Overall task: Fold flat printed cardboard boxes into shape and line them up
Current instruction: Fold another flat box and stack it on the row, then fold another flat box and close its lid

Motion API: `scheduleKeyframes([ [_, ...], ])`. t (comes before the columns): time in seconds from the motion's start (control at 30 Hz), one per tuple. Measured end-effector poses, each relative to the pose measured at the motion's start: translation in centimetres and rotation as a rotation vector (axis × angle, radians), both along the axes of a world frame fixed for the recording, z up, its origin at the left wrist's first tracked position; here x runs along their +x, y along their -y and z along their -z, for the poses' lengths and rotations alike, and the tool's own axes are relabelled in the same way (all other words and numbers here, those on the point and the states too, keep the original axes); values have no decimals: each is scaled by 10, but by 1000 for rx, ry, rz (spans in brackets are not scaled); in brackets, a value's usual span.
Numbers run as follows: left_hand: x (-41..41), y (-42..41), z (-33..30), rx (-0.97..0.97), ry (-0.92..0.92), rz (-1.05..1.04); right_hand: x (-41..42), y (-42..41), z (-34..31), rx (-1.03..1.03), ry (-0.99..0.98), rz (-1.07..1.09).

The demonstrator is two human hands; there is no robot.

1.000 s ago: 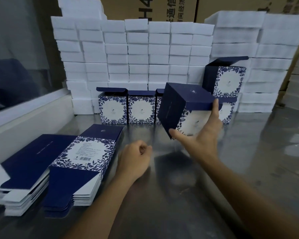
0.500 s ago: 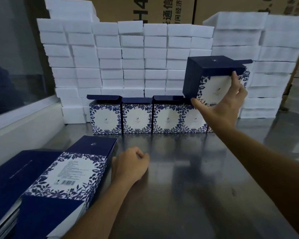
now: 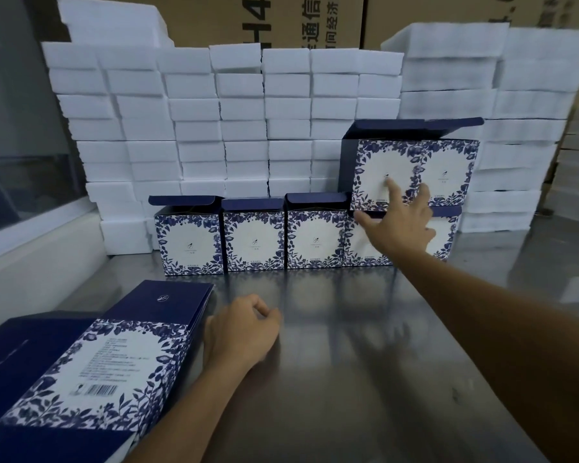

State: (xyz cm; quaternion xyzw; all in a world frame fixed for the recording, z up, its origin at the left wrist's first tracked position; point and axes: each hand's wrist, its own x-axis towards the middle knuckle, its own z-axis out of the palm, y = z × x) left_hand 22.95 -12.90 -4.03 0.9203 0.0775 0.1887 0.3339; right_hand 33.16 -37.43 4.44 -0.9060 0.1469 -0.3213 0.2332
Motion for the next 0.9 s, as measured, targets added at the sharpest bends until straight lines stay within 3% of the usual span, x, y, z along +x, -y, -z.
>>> scheduleKeyframes([
  [0.17,-3,1,-4,-1,-4,5,-6,-1,25,-17,-417,-136],
  [0.27,-7,2,-6,-13,-1,20,-28,-10,49,38,-453,-297],
  [0.53,-27,0,-7,-52,18,117,-77,-19,92,-147,-362,-297],
  [0.77,-47,1,-8,325,173,259,-106,-18,87,-178,-342,-318],
  [0.9,-51,3,-17,505,215,219,-121,-21,91,-173,-349,-342],
])
